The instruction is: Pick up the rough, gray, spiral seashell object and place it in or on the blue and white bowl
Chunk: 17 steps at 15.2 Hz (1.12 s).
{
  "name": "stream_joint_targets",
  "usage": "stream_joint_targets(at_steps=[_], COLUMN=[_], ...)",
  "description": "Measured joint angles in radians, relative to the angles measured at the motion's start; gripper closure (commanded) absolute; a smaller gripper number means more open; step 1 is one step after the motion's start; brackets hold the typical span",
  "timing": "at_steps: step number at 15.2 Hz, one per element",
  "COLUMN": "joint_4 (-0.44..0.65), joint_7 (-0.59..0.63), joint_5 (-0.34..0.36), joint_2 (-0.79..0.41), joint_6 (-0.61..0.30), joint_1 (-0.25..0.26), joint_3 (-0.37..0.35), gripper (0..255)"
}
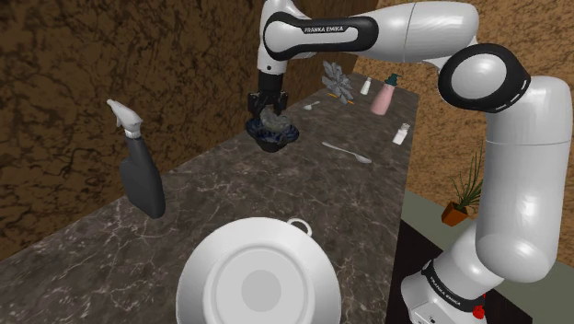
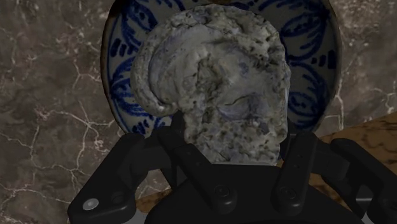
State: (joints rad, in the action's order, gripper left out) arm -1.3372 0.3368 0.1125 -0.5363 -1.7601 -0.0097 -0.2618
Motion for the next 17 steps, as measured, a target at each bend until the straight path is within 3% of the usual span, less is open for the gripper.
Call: stream_joint_targets(at_steps=[6, 10, 17], joint_4=[0.000, 0.130, 0.156], joint_7=[0.000, 0.002, -0.004], joint_5=[0.000, 0.003, 0.001], joint_2=[0.000, -0.024, -0.018], joint_6=[0.000, 0.104, 0.137], joint_1=[0.000, 0.016, 0.013], joint_3=[0.000, -0.001, -0.001], gripper=[0, 0, 0])
